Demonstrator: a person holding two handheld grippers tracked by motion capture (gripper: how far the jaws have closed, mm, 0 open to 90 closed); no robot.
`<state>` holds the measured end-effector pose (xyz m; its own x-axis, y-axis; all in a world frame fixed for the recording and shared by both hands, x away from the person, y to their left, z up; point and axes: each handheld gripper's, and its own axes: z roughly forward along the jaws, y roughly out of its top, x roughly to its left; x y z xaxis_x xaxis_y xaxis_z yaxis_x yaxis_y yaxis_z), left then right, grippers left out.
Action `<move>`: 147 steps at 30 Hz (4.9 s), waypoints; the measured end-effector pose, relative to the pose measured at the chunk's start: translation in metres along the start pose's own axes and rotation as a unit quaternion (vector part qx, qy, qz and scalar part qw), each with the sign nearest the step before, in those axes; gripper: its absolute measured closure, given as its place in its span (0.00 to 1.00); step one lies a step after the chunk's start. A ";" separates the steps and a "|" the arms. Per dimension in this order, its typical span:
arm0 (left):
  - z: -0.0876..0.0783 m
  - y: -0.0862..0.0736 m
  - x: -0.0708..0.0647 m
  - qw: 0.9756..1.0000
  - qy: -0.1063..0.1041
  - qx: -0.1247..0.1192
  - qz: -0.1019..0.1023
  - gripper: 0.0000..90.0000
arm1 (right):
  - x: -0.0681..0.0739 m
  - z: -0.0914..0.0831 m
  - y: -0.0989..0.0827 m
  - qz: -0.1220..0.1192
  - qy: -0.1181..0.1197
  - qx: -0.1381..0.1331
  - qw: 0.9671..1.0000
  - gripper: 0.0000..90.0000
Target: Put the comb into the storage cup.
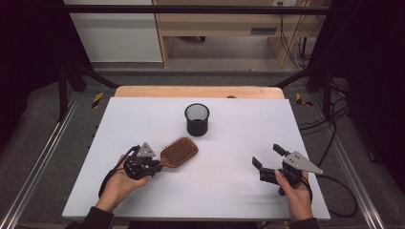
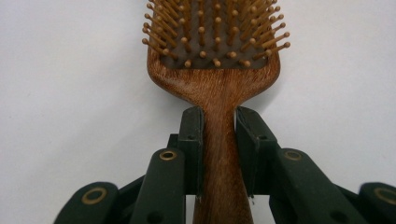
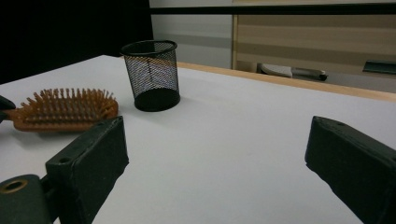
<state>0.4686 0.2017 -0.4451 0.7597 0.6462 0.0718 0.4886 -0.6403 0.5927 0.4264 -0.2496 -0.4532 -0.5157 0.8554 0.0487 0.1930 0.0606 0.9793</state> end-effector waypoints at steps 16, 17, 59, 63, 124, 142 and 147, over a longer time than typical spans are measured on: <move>0.008 0.000 0.001 0.999 -0.018 0.041 0.002 0.81 | 0.002 0.001 0.000 -0.001 0.003 0.001 1.000 0.07; 0.010 -0.001 0.000 0.999 -0.019 0.046 0.004 0.81 | 0.001 0.001 0.000 -0.001 0.002 0.002 1.000 0.07; 0.018 0.015 -0.005 0.994 -0.009 0.102 0.032 0.81 | 0.002 0.001 0.000 -0.002 0.006 0.002 1.000 0.06; 0.019 0.015 -0.006 0.996 -0.009 0.086 0.026 0.81 | 0.003 0.001 0.001 0.001 0.008 0.000 1.000 0.06; 0.024 0.051 -0.083 0.992 -0.025 -0.090 0.081 0.81 | 0.077 0.086 0.000 0.188 0.179 0.053 0.964 0.18; 0.022 0.051 -0.085 0.991 -0.019 -0.097 0.089 0.81 | 0.073 0.084 0.003 0.205 0.179 0.042 0.961 0.22; 0.022 0.051 -0.087 0.991 -0.018 -0.099 0.092 0.81 | 0.067 0.082 0.005 0.220 0.170 0.029 0.960 0.22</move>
<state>0.4370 0.1032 -0.4386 0.8444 0.5090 0.1670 0.2491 -0.6490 0.7188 0.4609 -0.1496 -0.4612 -0.6144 0.5880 0.5261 0.4954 -0.2314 0.8373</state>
